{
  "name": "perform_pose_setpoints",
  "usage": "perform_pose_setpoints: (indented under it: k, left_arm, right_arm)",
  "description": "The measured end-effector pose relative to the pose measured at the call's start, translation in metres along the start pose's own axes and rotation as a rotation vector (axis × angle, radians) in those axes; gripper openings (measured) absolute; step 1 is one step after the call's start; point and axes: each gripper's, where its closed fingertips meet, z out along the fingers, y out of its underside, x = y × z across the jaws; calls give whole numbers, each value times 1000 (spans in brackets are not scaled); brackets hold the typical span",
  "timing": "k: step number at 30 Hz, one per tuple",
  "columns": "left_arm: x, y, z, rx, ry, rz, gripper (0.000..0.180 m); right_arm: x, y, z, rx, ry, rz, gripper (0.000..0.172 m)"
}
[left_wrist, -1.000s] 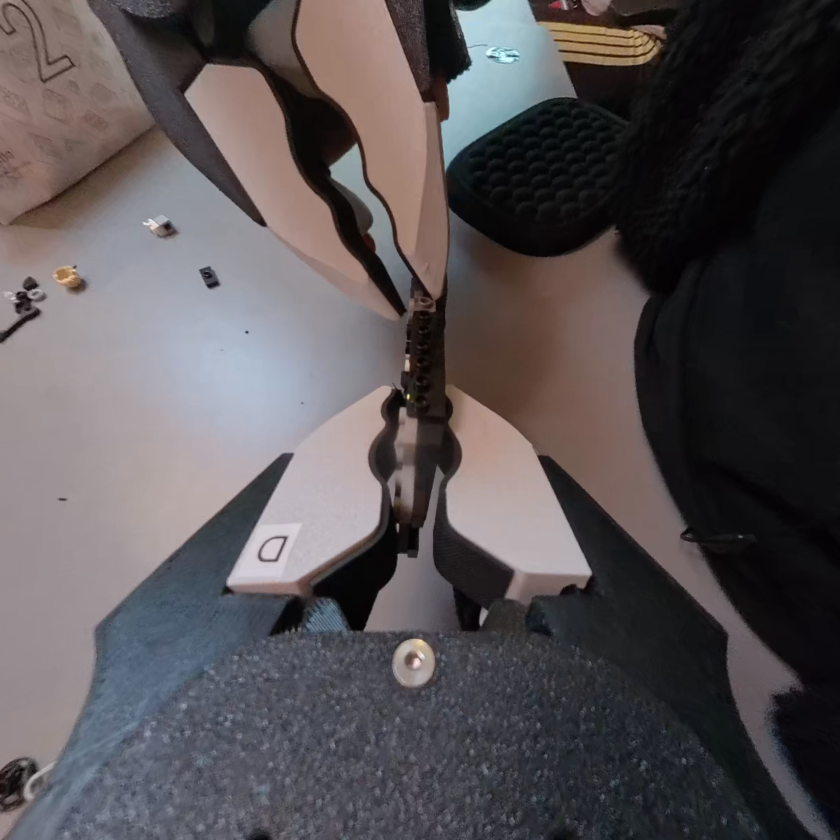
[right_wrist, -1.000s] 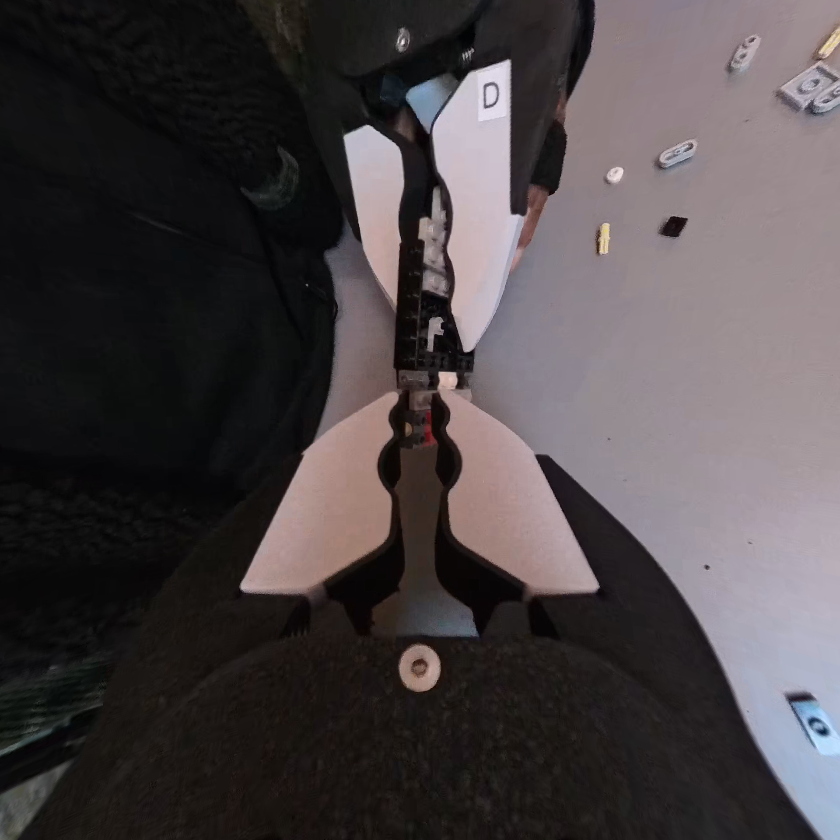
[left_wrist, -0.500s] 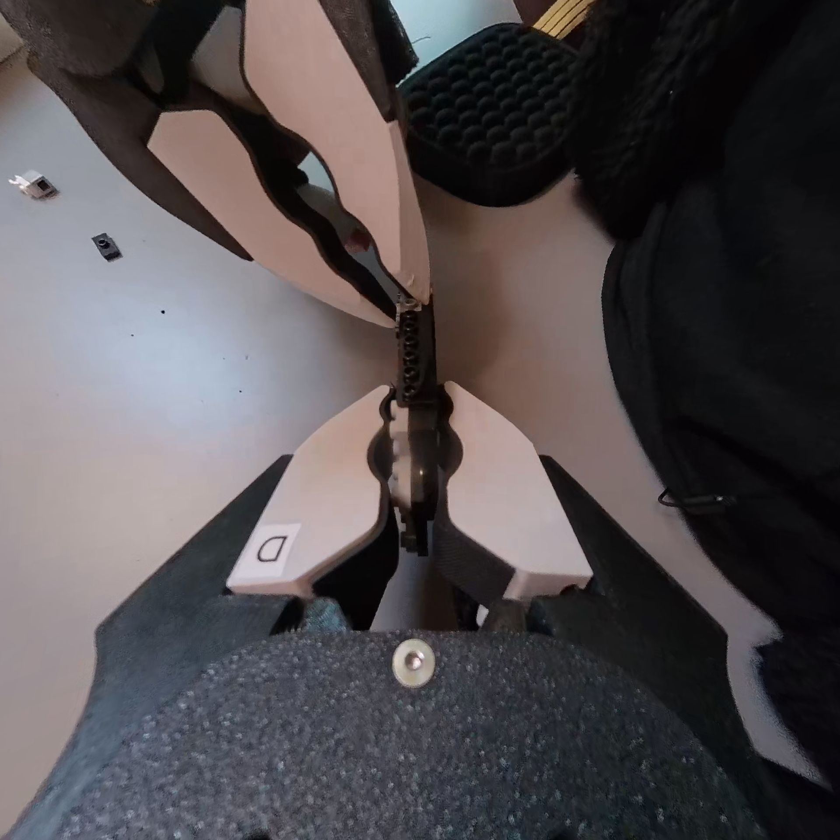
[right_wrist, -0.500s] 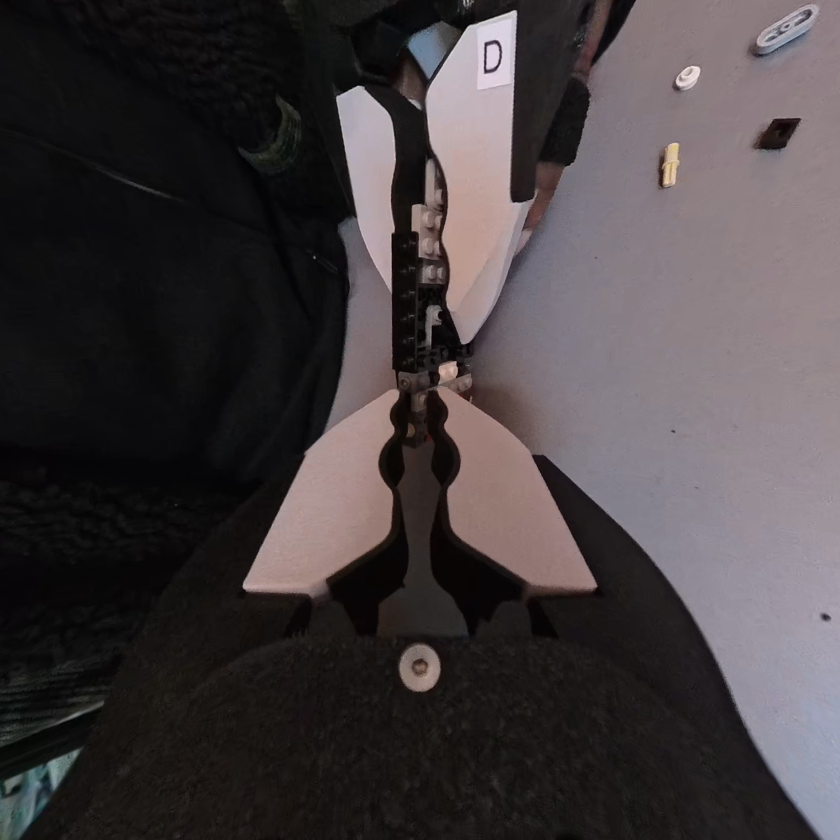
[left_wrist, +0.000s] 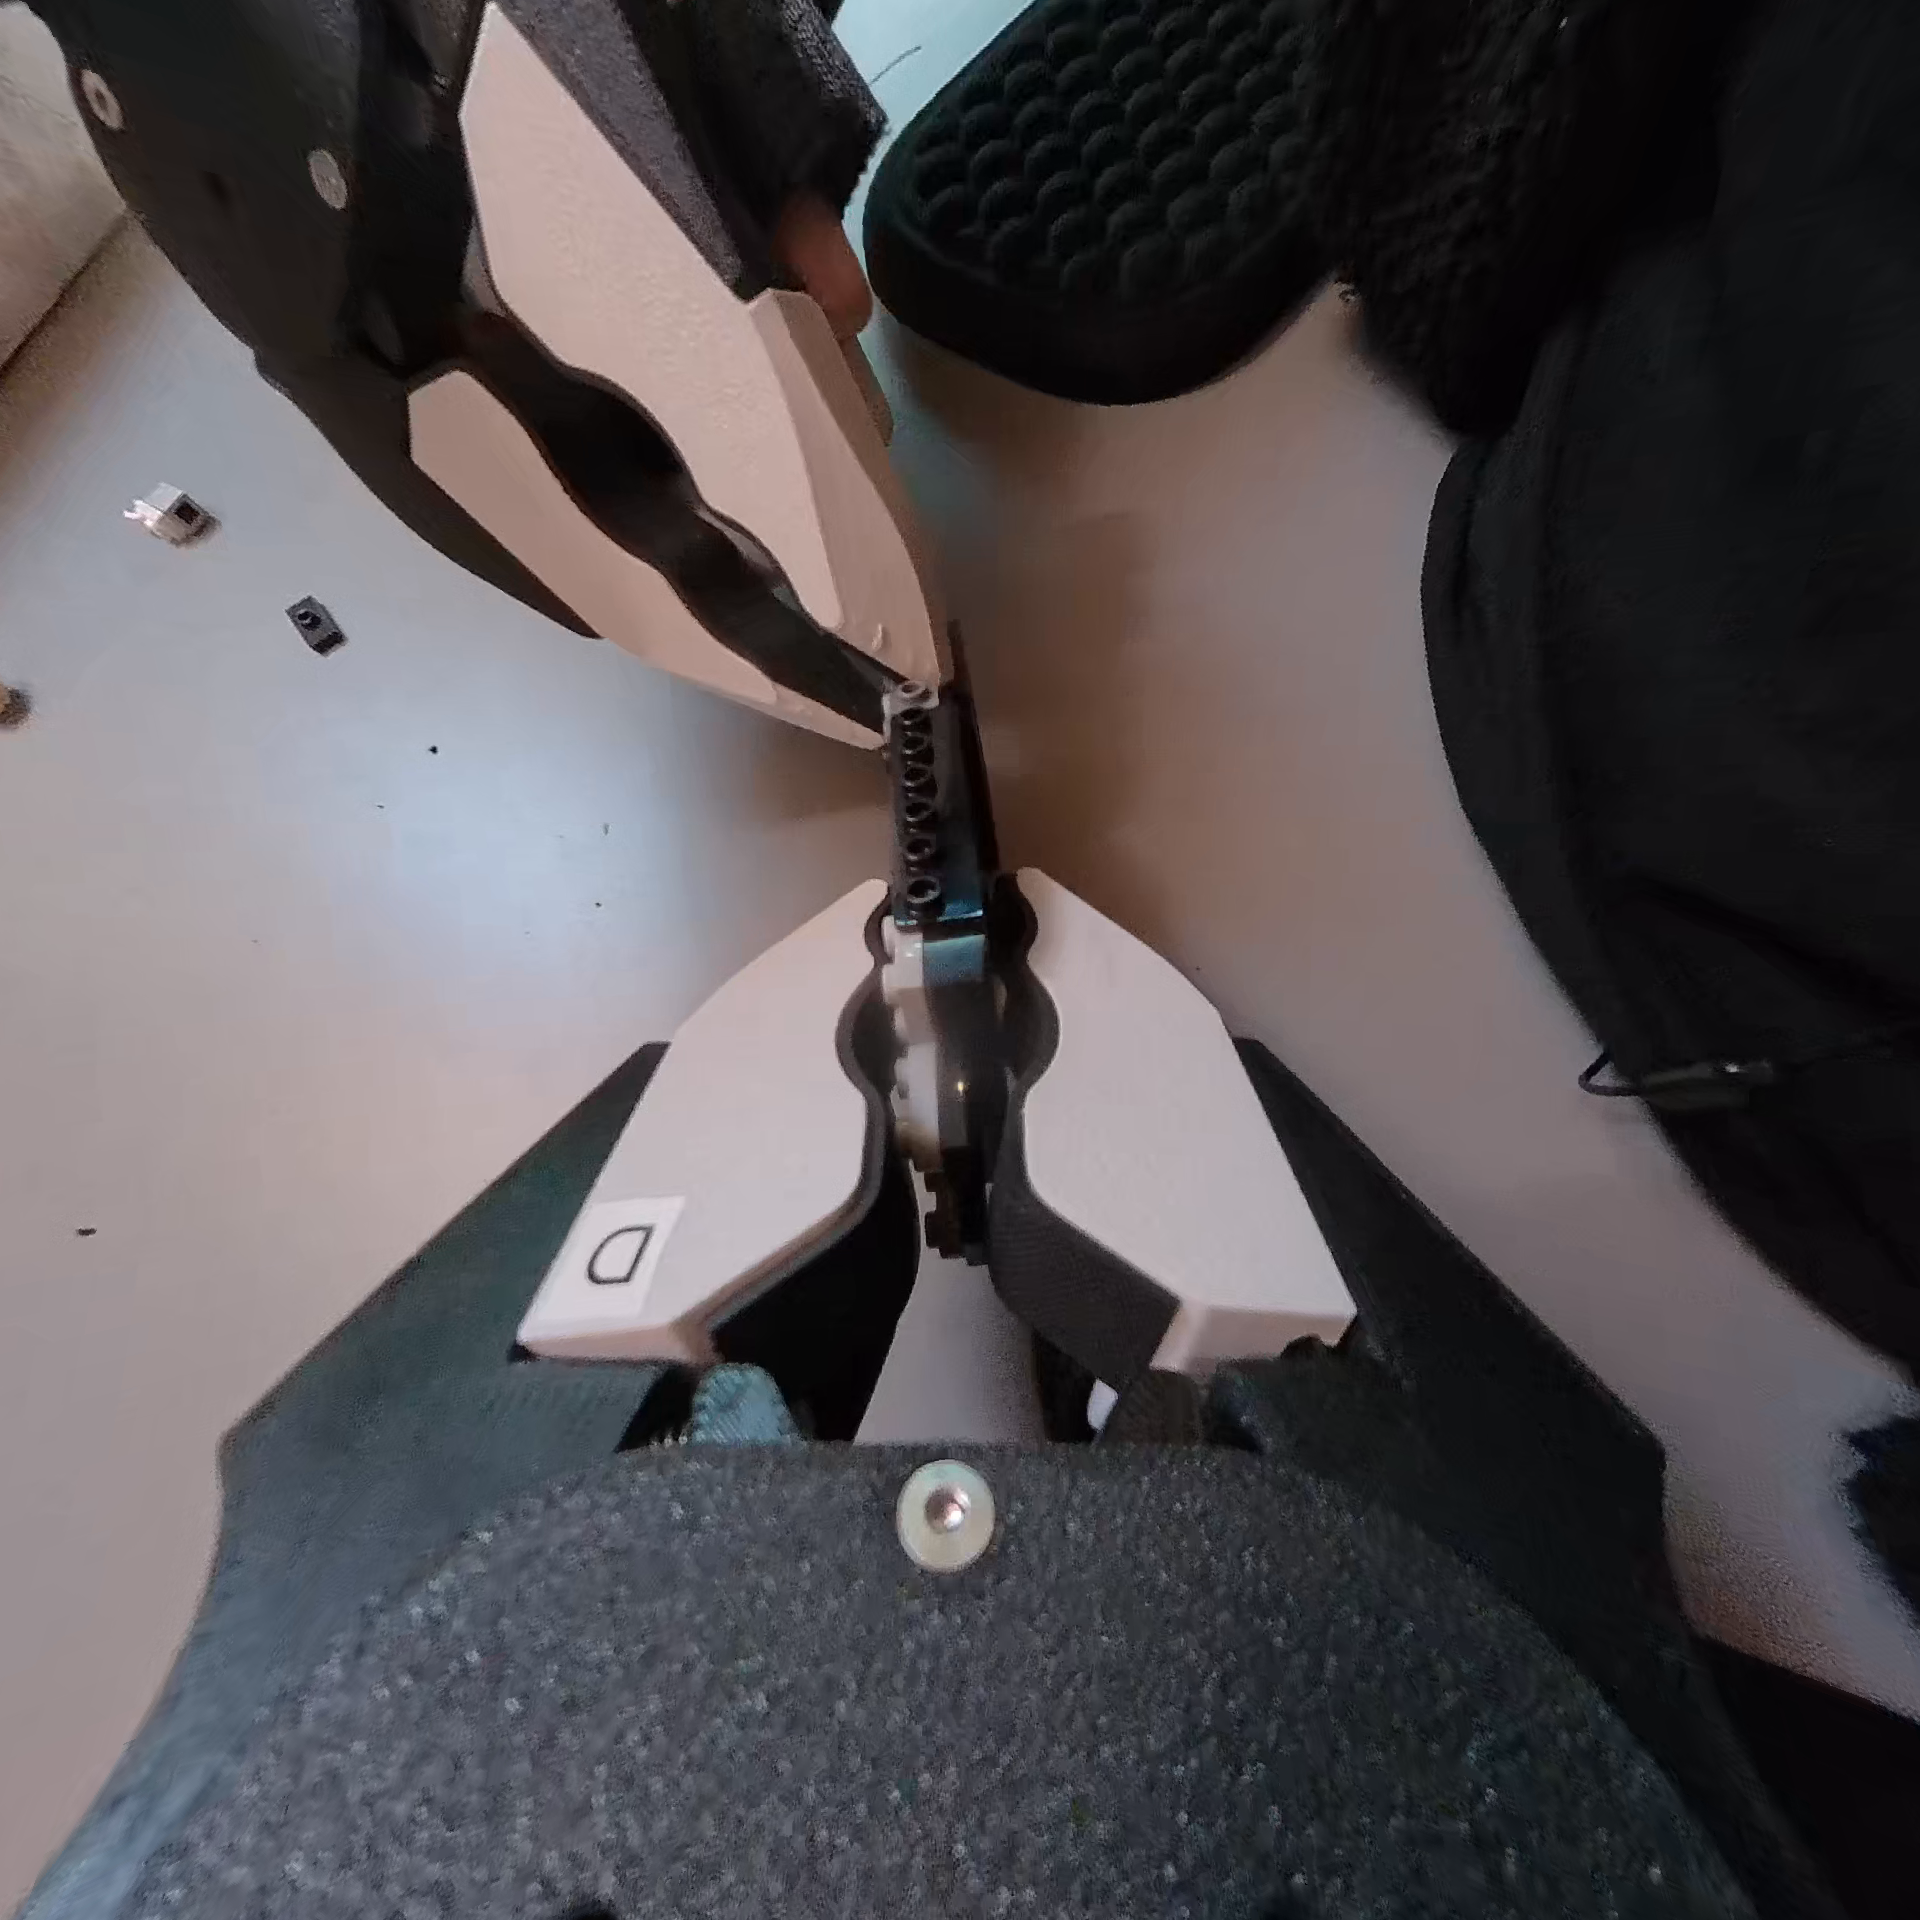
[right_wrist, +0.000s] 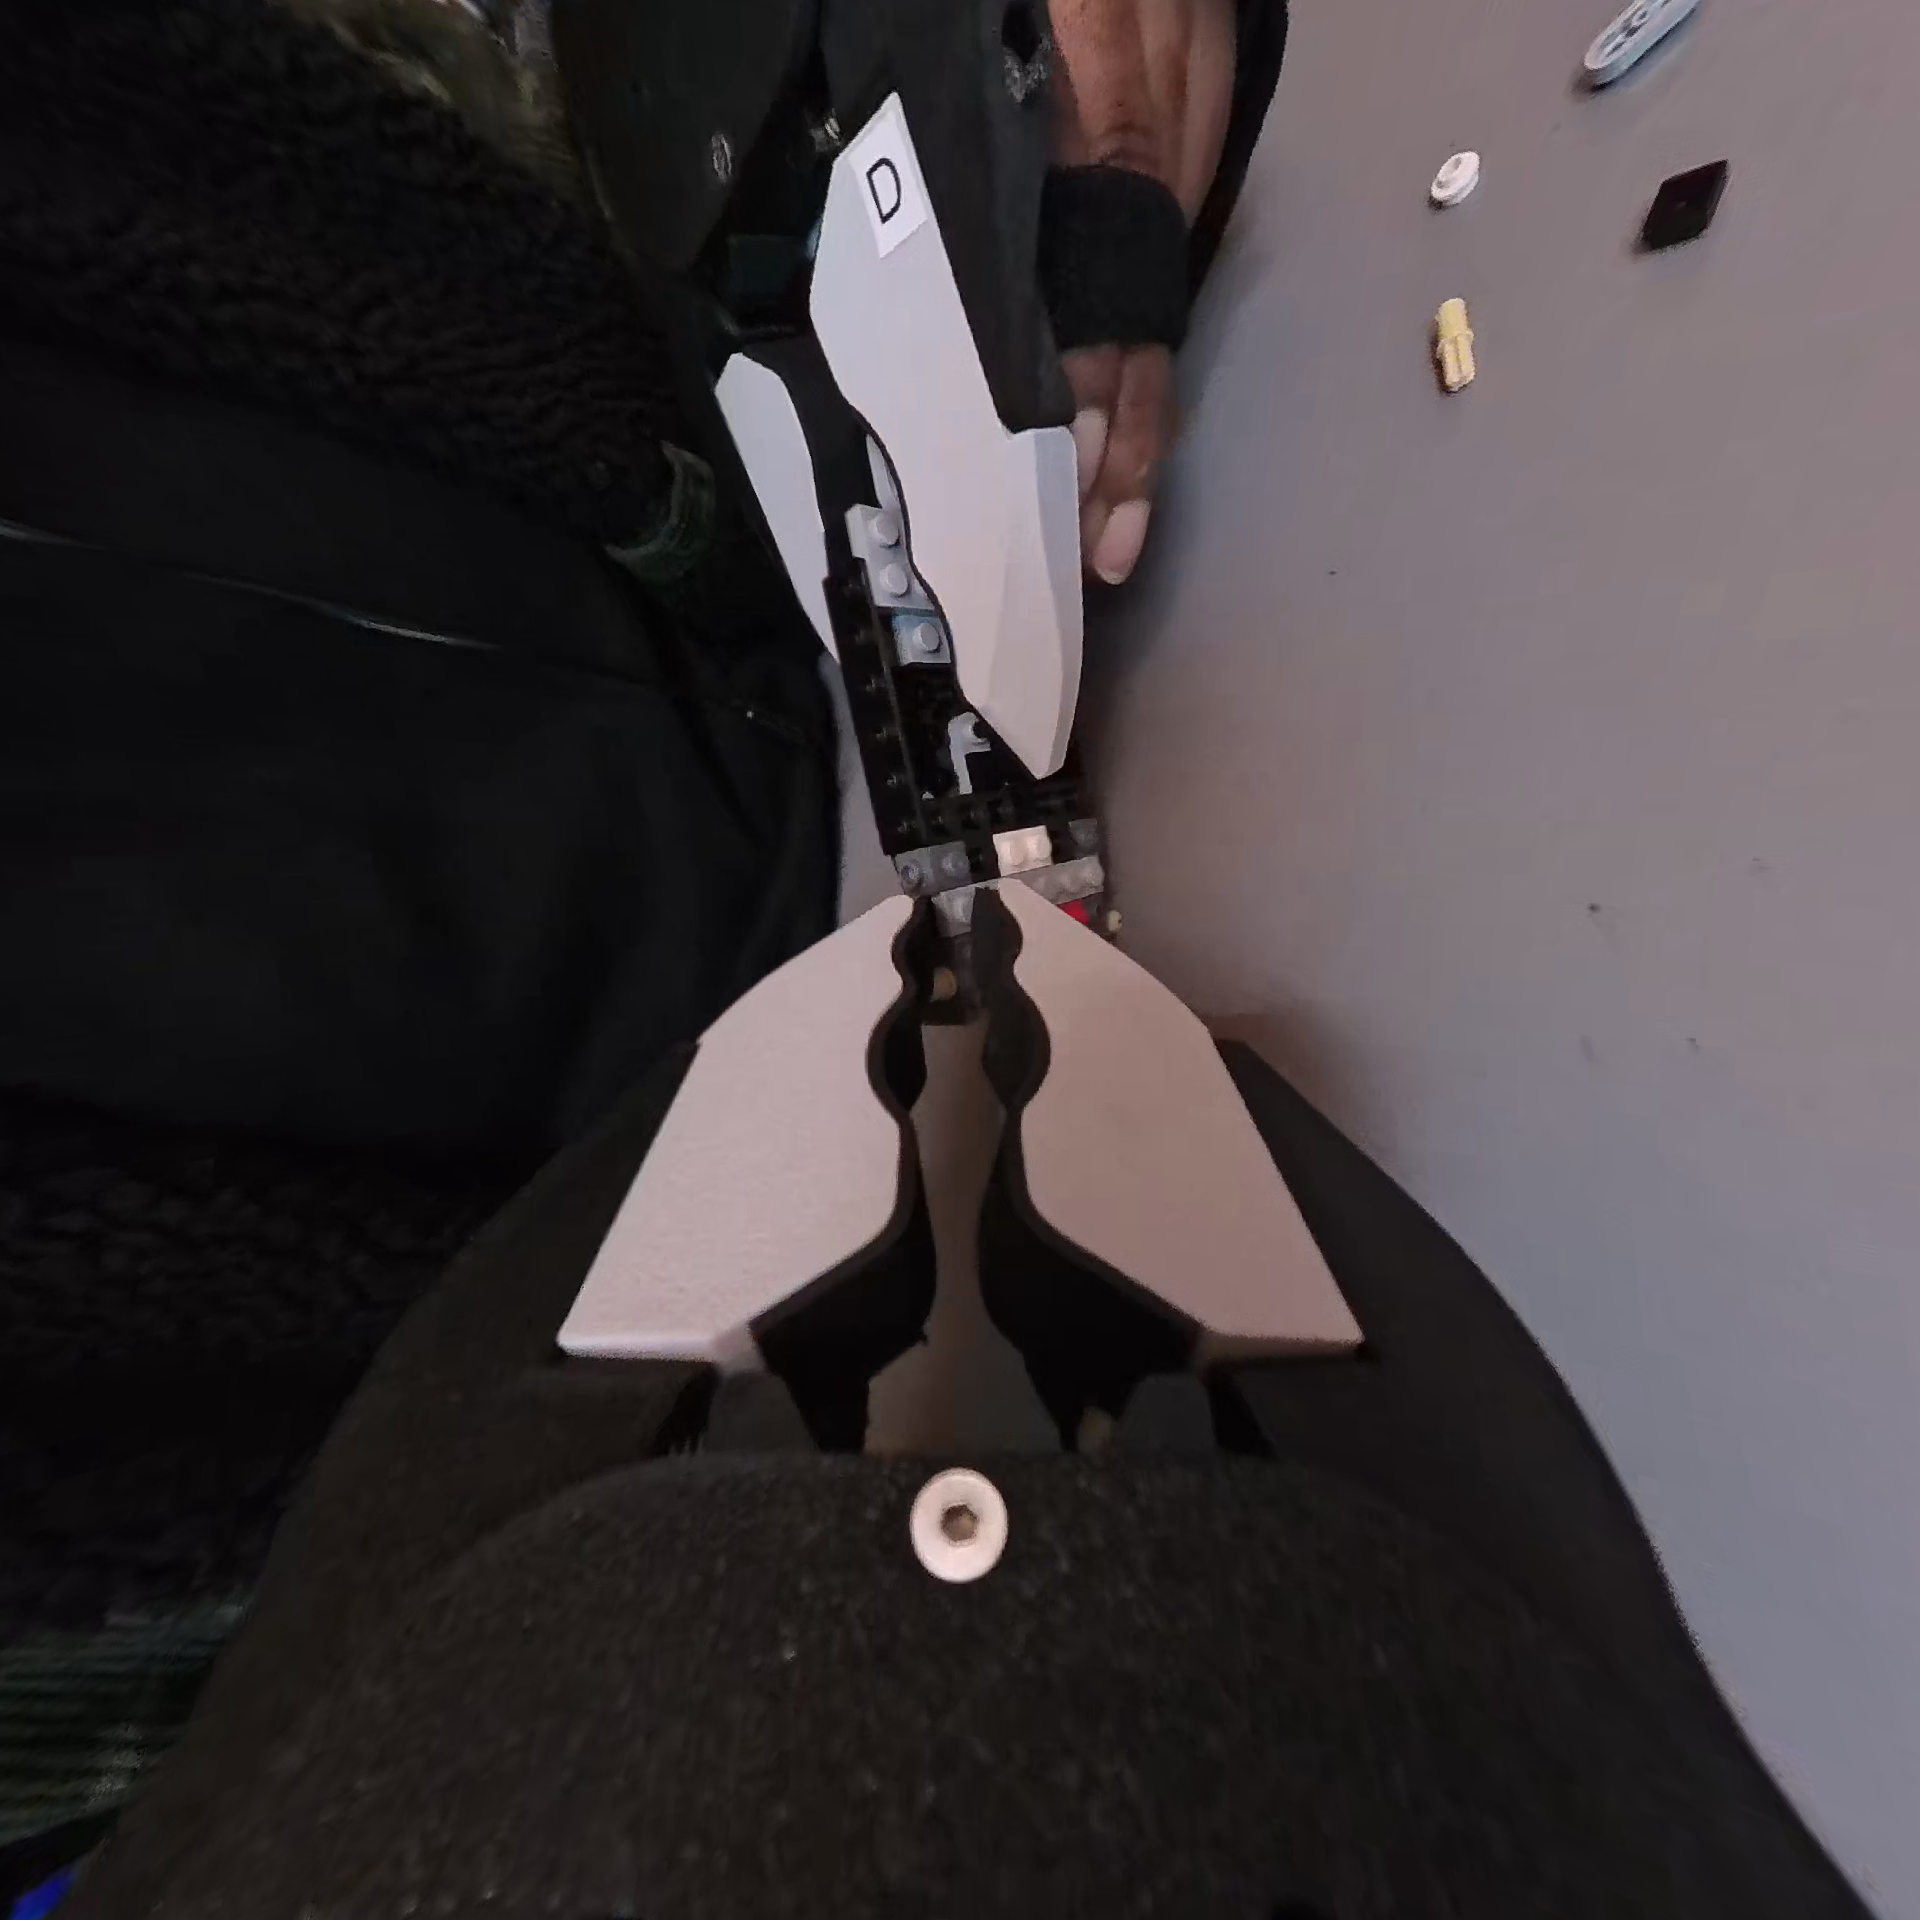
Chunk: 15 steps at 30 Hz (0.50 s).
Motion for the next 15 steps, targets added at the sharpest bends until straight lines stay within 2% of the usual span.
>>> perform_pose_setpoints:
  k: [15]
  left_arm:
    - [-8, 1, -3, -52, -95, 97, 15]
  right_arm:
    - [4, -5, -5, 113, -46, 56, 7]
